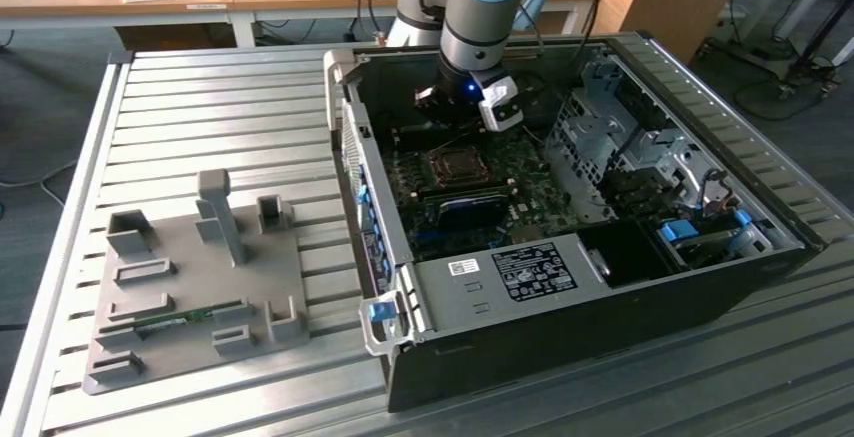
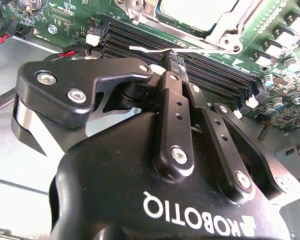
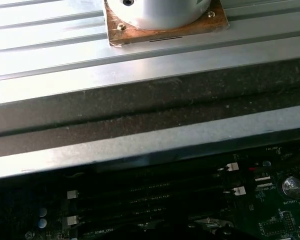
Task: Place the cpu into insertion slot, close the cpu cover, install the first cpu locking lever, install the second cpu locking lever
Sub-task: 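Install the first cpu locking lever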
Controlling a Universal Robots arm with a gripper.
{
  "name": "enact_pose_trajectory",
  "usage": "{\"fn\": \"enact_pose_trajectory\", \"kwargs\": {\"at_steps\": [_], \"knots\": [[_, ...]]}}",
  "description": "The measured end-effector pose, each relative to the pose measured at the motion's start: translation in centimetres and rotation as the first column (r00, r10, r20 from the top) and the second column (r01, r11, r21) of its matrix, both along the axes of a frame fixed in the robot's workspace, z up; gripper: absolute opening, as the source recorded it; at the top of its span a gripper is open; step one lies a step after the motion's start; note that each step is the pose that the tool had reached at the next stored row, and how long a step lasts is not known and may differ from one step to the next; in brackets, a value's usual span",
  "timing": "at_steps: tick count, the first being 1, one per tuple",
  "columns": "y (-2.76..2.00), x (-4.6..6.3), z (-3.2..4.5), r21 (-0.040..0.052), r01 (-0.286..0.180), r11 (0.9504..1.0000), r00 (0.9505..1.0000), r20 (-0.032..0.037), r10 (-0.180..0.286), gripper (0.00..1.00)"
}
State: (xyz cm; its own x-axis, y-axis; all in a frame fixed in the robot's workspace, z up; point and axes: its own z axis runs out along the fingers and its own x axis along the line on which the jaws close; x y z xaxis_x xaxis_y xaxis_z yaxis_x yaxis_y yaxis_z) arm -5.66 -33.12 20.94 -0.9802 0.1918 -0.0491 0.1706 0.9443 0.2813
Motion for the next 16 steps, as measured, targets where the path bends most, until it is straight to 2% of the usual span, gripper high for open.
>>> {"fn": "enact_pose_trajectory", "kwargs": {"at_steps": [16], "knots": [[0.0, 0.52, -0.06, -0.0039, 0.0, 1.0, 1.0, 0.0001, 0.0, 0.11]]}}
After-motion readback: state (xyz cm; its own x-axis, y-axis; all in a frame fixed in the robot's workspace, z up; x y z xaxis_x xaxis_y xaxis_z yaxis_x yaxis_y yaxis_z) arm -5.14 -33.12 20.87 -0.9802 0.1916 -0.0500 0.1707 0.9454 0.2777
